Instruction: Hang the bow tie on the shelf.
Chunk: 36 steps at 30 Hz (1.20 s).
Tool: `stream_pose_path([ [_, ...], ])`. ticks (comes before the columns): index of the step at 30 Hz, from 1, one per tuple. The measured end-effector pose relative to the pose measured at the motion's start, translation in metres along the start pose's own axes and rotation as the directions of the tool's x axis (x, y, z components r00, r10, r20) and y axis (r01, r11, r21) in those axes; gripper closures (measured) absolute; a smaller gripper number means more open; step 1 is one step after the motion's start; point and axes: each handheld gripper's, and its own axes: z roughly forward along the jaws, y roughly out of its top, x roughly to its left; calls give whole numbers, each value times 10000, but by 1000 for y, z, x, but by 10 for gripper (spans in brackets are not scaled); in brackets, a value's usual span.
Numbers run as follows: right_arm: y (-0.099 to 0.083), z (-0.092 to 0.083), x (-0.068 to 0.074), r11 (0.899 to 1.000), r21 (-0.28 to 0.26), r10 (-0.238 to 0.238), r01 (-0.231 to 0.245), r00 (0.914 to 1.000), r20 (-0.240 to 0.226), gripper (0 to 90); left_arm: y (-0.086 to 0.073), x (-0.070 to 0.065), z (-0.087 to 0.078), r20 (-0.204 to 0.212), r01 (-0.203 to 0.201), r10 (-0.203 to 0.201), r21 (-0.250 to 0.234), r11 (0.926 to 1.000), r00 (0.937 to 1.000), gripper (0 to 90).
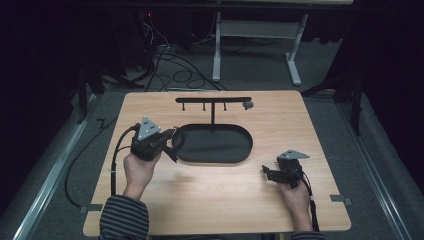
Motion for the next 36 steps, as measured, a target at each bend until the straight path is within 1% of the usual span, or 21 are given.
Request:
stream_pose_path([
  [5, 0, 0, 0, 10000, -2, 2, -2, 10000, -4, 312, 8, -1, 2, 33, -131, 132, -89, 9999, 9999, 888],
  [10, 0, 0, 0, 10000, -12, 3, -3, 10000, -1, 312, 15, 0, 5, 36, -169, 170, -183, 9997, 9998, 889],
  [22, 0, 0, 0, 10000, -8, 35, -35, 10000, -1, 312, 33, 7, 14, 194, 66, -56, -489, 9988, 9998, 888],
  [25, 0, 0, 0, 10000, -10, 35, -35, 10000, -3, 312, 35, 8, 16, 161, 30, -22, -475, 9989, 9999, 889],
  [32, 0, 0, 0, 10000, -9, 29, -29, 10000, 2, 311, 42, 12, 25, 44, 92, -90, -577, 9983, 9999, 888],
  [36, 0, 0, 0, 10000, -7, 31, -31, 10000, 5, 311, 44, 14, 31, -35, 154, -156, -548, 9984, 9999, 889],
])
